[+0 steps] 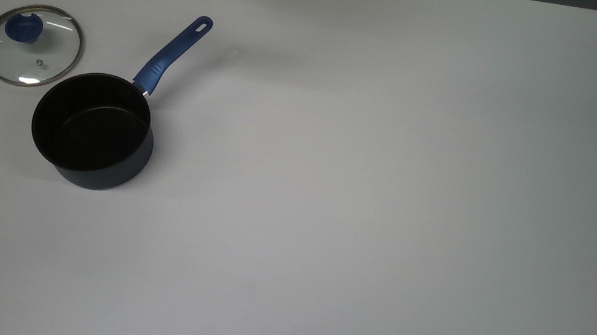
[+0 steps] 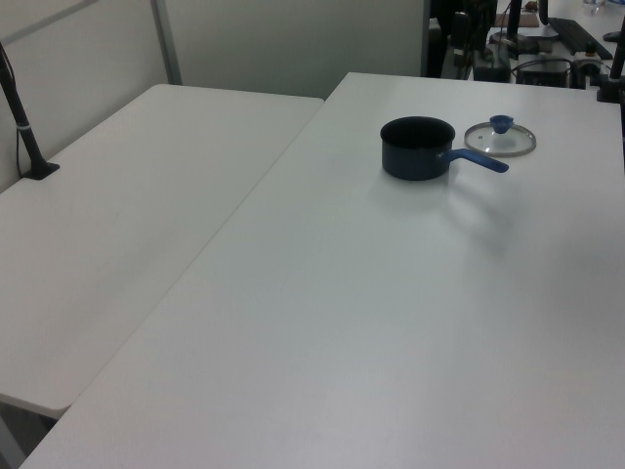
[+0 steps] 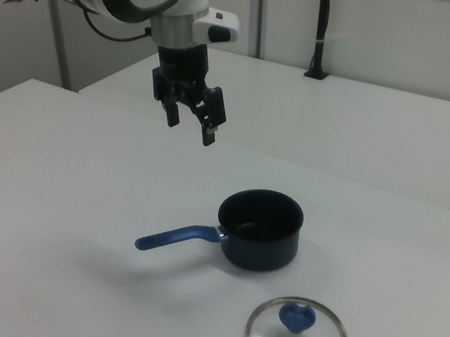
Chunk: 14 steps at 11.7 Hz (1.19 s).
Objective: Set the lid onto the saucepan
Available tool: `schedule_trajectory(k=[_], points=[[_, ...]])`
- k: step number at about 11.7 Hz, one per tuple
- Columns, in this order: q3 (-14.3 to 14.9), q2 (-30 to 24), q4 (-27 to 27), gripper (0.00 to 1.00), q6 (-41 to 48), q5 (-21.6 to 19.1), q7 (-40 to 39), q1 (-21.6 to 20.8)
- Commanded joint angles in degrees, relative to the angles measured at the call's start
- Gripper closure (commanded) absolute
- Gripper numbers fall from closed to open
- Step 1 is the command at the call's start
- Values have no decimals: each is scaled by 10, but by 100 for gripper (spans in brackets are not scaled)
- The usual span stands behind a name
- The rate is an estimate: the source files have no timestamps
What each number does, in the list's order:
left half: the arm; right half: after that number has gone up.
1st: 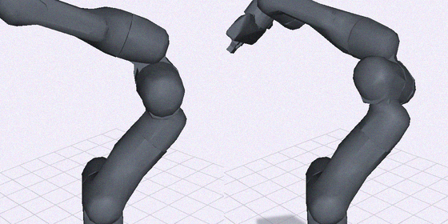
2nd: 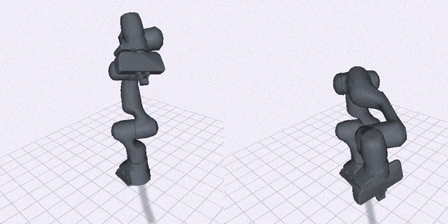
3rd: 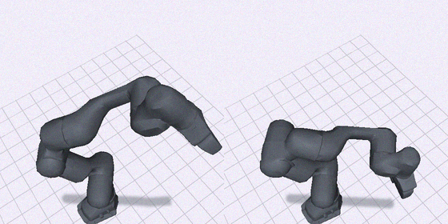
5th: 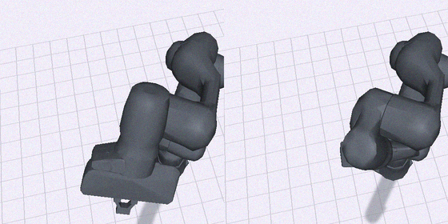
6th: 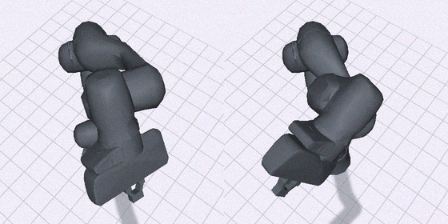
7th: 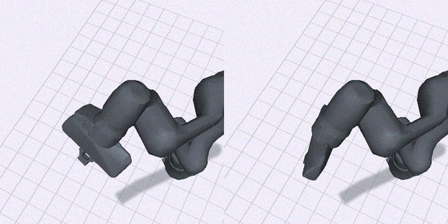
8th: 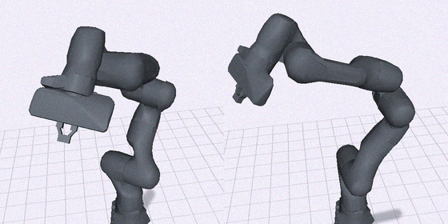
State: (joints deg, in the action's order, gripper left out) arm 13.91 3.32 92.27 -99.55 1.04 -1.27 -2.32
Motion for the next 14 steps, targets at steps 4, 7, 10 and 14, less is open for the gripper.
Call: schedule_trajectory(k=[4, 7, 10, 14], points=[[1, 7, 0, 0, -21, 5, 8, -10], [2, 16, -2, 0, -24, 9, 4, -8], [9, 17, -19, 0, -21, 5, -28, 22], [9, 72, 1, 0, -36, 5, -134, 98]])
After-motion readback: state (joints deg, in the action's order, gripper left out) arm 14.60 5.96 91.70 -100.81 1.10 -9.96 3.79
